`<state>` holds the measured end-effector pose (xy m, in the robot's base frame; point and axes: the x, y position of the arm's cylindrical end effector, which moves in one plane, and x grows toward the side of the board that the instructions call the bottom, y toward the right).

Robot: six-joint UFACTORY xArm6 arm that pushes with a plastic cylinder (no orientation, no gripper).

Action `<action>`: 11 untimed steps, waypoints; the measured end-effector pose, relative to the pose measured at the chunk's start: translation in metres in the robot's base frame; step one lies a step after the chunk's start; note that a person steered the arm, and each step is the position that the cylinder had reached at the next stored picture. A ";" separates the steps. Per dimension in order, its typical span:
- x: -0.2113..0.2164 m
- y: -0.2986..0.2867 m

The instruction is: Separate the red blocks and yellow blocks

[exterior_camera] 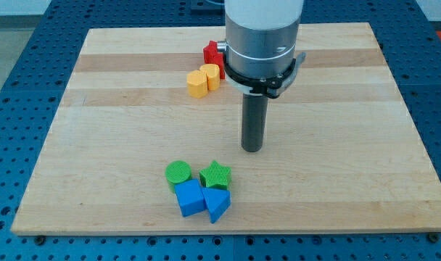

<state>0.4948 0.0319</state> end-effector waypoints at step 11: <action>-0.171 -0.064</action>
